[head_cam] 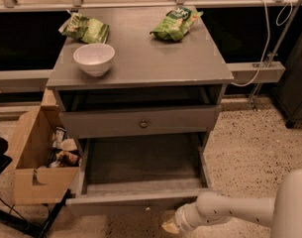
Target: Close middle drawer
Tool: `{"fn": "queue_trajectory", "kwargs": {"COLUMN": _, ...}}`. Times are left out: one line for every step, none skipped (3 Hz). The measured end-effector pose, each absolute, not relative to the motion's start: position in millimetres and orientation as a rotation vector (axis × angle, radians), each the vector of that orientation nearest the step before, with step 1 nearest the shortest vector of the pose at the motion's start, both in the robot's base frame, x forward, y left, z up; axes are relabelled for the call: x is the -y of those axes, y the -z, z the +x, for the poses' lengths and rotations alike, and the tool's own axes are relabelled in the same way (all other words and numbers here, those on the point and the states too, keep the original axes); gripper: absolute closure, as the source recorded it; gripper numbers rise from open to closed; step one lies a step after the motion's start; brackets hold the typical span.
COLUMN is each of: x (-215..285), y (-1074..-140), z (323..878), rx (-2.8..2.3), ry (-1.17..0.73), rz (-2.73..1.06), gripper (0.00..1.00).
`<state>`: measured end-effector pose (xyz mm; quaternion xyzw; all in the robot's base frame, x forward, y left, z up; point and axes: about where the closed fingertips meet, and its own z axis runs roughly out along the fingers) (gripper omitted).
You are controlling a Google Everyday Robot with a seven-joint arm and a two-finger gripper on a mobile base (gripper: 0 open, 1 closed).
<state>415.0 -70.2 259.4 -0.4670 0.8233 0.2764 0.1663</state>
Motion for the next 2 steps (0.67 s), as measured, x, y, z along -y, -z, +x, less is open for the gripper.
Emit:
{"fn": "queue_trajectory", "kwargs": {"x": 70, "y": -259, "z": 414, "rx": -2.344, "ry": -0.787, "rz": -1.33, "gripper": 1.0}}
{"fn": "queue_trajectory", "kwargs": {"x": 71, "y": -266, "z": 450, "rx": -2.331, "ry": -0.784, "rz": -1.317, "gripper": 1.0}}
